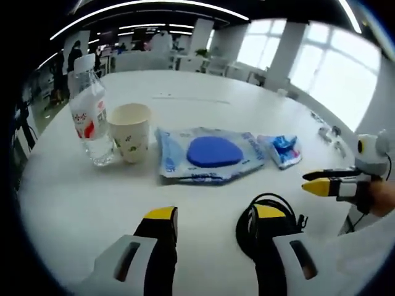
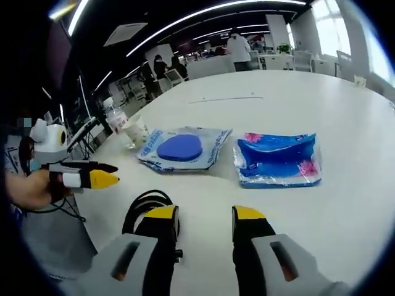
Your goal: Arrange the tabletop items into an orderly group along one side of the table until the central work area is clear of visible clutter.
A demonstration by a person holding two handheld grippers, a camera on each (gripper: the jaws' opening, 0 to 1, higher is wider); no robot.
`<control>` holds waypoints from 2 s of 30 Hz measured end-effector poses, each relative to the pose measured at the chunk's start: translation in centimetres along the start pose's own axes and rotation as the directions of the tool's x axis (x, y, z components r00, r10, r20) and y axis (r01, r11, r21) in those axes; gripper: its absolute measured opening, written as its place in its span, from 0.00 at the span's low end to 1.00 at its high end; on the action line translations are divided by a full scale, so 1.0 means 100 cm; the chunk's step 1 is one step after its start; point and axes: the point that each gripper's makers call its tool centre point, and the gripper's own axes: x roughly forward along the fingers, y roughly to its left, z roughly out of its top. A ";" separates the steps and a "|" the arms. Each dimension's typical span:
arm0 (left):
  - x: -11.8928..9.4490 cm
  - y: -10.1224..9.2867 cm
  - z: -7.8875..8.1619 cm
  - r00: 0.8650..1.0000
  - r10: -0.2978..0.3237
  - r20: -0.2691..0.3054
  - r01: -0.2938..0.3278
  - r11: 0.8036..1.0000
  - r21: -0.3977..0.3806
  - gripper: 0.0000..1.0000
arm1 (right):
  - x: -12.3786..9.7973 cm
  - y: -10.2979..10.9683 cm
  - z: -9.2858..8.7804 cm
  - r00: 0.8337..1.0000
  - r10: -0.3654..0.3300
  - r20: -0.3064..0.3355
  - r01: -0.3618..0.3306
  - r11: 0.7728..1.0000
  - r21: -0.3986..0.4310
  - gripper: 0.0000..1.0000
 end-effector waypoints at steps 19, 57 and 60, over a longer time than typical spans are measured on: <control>0.005 -0.026 -0.020 0.997 -0.057 -0.045 0.057 0.998 -0.001 0.43 | 0.002 0.023 -0.010 0.999 0.048 -0.026 -0.049 0.999 -0.018 0.31; 0.011 -0.045 -0.055 0.993 -0.056 -0.103 0.057 0.998 0.005 0.14 | 0.022 0.054 -0.048 0.987 0.057 -0.152 -0.080 0.986 -0.149 0.15; 0.010 -0.047 -0.055 0.989 -0.063 -0.131 0.060 0.998 -0.025 0.11 | 0.023 0.050 -0.045 0.987 0.058 -0.149 -0.069 0.995 -0.066 0.10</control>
